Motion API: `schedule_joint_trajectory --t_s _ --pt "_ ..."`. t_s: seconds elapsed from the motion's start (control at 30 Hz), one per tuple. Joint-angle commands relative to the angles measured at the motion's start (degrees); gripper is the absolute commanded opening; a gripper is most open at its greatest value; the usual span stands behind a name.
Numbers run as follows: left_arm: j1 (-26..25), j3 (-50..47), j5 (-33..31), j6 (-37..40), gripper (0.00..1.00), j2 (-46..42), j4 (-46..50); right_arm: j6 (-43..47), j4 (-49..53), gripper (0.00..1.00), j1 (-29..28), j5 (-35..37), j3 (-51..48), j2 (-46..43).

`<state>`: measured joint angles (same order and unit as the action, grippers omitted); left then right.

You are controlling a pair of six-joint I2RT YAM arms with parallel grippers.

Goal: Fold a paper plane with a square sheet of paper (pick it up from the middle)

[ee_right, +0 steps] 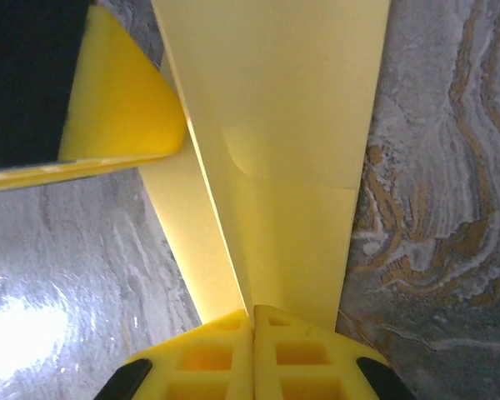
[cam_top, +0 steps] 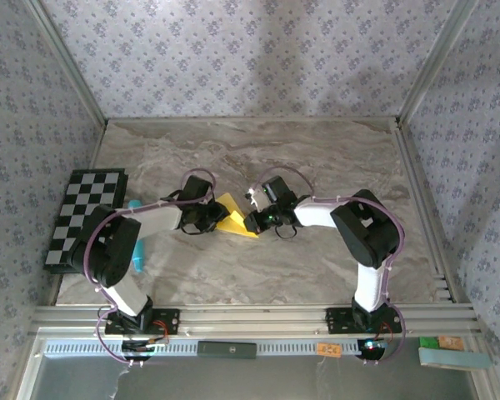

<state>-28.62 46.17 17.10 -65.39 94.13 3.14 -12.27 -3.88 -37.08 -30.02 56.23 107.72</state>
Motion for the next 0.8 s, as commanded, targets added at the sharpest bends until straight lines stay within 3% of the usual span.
schedule_joint_trajectory --t_s 0.0,0.27,0.77 --pt "-0.03 -1.23 0.85 1.35 0.28 -1.71 -4.28 -2.89 2.37 0.06 0.39 -2.64 2.02 1.51" --pt "0.01 -2.3 3.52 1.67 0.22 -1.33 -10.63 -7.08 2.86 0.05 1.23 -5.78 3.26 3.63" --pt "-0.03 -0.49 7.01 2.78 0.13 2.62 -12.87 -10.96 1.13 0.07 3.23 -8.56 2.49 4.95"
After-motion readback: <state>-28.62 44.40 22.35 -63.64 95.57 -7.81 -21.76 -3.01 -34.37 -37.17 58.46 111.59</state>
